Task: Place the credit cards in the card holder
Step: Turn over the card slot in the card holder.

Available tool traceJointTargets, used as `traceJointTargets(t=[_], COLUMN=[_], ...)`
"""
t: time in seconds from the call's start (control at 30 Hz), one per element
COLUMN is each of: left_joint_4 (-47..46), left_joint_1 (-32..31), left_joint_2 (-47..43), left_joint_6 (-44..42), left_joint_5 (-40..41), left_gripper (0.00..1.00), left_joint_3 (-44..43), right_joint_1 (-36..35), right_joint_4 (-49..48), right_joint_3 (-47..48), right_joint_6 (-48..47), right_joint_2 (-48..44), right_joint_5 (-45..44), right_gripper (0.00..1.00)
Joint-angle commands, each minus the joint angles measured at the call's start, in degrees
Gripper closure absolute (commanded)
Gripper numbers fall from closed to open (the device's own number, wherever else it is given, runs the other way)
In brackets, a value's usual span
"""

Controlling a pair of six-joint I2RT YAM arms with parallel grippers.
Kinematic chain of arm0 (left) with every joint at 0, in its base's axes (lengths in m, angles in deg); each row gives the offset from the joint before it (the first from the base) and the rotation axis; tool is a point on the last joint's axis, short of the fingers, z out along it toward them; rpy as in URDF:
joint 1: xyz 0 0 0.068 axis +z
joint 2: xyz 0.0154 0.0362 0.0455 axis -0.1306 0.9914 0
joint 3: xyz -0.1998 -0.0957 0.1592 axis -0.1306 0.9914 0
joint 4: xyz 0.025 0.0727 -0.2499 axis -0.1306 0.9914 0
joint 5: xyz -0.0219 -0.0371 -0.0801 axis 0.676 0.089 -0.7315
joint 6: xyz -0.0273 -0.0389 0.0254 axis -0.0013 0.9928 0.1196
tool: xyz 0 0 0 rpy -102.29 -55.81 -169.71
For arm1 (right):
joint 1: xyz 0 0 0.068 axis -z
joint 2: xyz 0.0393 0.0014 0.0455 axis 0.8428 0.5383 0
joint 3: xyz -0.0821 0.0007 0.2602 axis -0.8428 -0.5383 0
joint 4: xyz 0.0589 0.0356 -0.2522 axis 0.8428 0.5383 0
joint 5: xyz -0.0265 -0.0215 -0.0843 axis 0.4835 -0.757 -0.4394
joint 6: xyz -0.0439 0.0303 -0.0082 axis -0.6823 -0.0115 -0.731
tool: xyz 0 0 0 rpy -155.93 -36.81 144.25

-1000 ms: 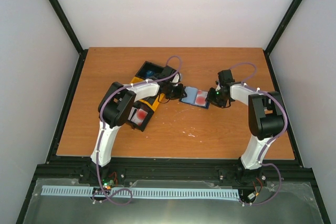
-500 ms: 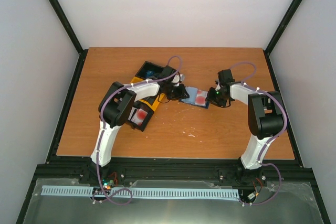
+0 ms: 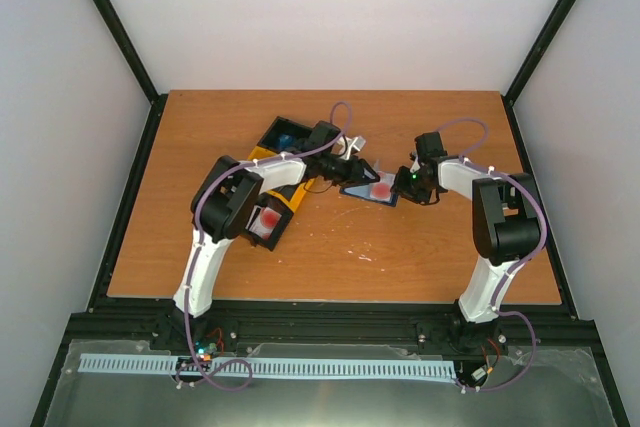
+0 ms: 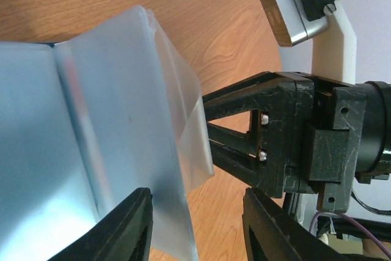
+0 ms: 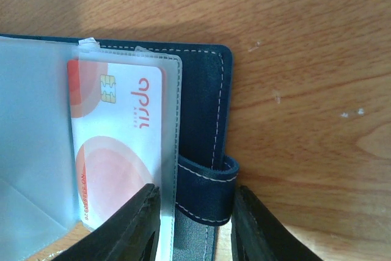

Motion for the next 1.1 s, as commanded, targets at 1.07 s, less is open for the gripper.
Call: traceJointTargets(t=[1.07], left_joint_4=[7.5], left_joint_1=[-5.1], left_joint_2=[-10.0], left_joint_6=[-13.1], left_joint_5=[16.9], left_gripper=[0.47], left_joint_3=[1.0], right_joint_1=[-0.3], right_joint_4=[1.0], right_joint_3=[4.1], right_joint_6=[-1.4], right_joint_2=[-5.8], right_joint_5=[0.0], right_gripper=[0.68])
